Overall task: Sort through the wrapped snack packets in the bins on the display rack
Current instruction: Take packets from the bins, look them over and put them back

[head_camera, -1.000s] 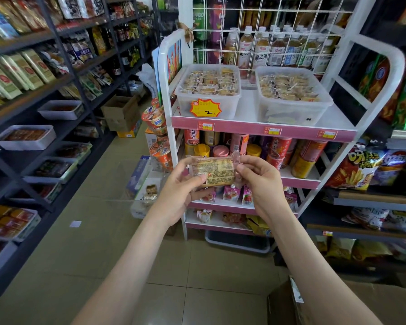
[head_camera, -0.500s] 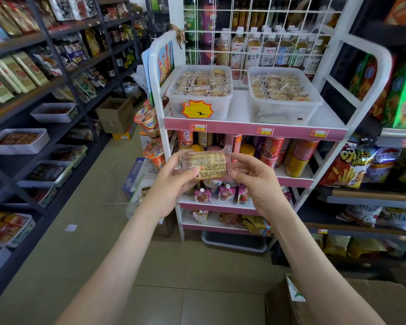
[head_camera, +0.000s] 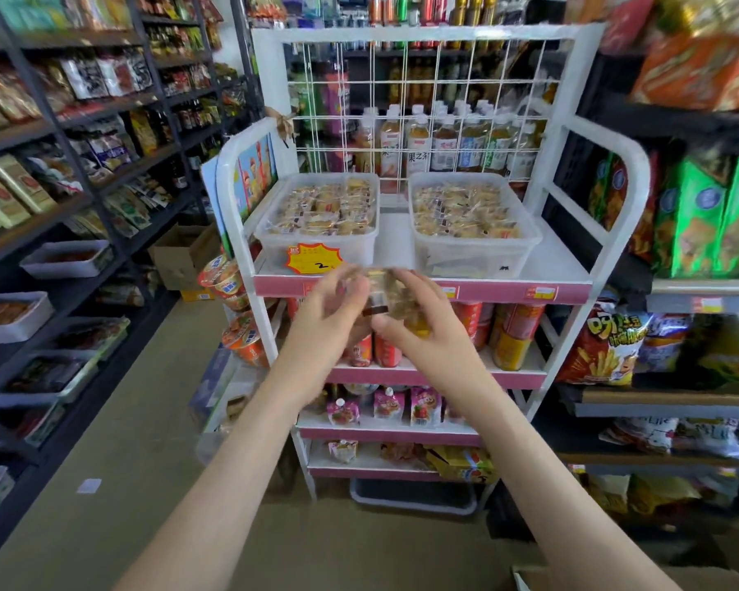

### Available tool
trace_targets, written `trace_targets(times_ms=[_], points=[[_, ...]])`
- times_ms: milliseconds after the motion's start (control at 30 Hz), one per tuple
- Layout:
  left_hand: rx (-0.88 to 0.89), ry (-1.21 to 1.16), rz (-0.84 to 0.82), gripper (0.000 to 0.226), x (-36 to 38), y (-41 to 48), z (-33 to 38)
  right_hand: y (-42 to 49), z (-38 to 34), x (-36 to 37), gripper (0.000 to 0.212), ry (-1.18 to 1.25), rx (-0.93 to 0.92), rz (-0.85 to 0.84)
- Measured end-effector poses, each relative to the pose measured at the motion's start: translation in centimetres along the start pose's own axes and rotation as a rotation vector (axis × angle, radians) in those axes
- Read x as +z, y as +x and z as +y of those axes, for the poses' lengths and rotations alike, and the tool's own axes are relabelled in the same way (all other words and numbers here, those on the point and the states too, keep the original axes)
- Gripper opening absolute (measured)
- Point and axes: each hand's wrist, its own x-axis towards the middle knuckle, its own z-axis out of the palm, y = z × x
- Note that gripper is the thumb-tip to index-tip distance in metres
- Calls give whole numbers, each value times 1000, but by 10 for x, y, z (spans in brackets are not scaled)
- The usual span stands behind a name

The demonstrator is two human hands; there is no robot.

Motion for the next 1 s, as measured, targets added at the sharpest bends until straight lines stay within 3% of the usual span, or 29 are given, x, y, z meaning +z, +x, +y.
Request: trace_targets(times_ms=[100,200,300,400,500,567,733,900,1000], points=[[53,18,-108,57,2,14,14,23,-9,-12,65,92,21,-67],[10,64,-202,87,-10,42,20,53,-27,-12,56,219,16,-82],[94,217,-215,72,-30,69,27,97,-24,-6,41,378,93,-40],[178,601,-60,45,-56,107,24,161,2,5,33,233,39,-1],[182,900,38,49,-86,163,9,232,22,17,25,28,-26,4],[166,984,48,53,-102,197,0,275,27,27,22,-45,-39,-21],[165,1119,-7,67,-121,263,-26,344,62,50,38,-252,-2,-44],[142,1206,-90,85,-117,303,-49,360,88,51,47,-475,-10,-93],[204,1320,-115,95,-117,319,-59,366,97,56,42,-633,-19,-217]])
